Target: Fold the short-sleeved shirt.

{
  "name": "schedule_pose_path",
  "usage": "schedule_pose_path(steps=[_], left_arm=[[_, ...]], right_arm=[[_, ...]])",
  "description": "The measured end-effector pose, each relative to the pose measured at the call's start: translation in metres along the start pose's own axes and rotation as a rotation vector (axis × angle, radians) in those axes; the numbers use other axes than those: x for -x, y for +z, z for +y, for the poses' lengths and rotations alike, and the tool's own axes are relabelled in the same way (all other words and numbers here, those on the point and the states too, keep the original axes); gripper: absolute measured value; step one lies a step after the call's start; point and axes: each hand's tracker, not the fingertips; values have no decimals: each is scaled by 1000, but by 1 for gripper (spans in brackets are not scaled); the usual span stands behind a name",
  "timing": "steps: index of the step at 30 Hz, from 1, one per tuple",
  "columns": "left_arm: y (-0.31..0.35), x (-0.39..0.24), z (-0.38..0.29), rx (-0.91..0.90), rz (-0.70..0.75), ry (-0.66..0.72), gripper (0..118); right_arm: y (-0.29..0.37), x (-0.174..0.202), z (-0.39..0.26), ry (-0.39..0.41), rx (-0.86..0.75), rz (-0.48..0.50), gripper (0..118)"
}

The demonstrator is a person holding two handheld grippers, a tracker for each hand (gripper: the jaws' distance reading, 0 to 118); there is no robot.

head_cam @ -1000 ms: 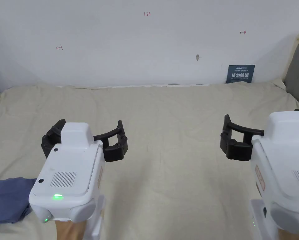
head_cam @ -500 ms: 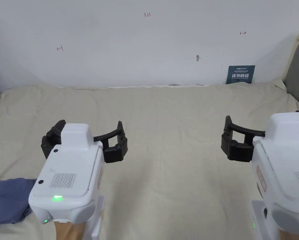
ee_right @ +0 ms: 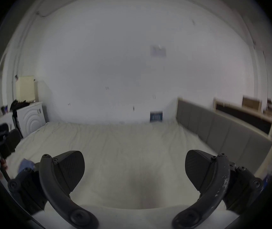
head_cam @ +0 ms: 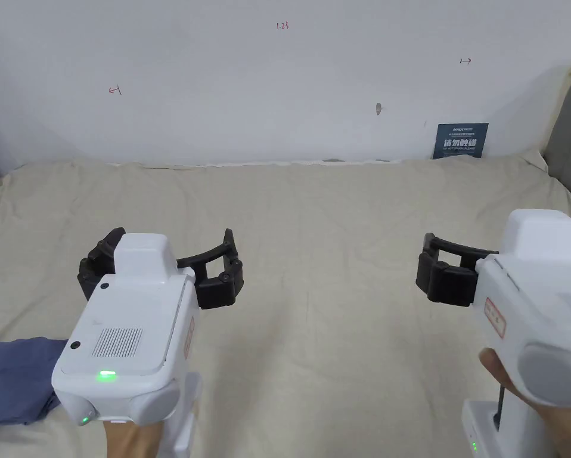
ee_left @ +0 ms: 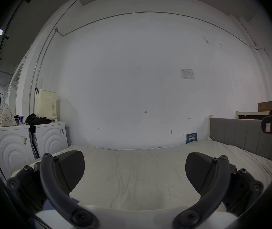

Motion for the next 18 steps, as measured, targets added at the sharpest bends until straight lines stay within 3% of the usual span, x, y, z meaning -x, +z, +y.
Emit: schedule_pose_path(steps=[3, 6, 10, 16, 18], left_arm=[[0, 1, 0, 4, -2, 3, 118], [0, 2, 0, 5, -3, 5, 118], [0, 3, 0, 4, -1, 9, 118], [-1, 4, 1, 2, 3, 13, 118], [0, 5, 1, 1, 4, 16, 118]], right_arm=[[-5, 1, 12, -97, 226, -61, 118], [-8, 1, 18, -134, 332, -77, 118], [-6, 2, 21, -129, 313, -39, 118], [-1, 17, 21, -3, 193, -105, 118], [-2, 16, 18, -22, 190, -93, 118]])
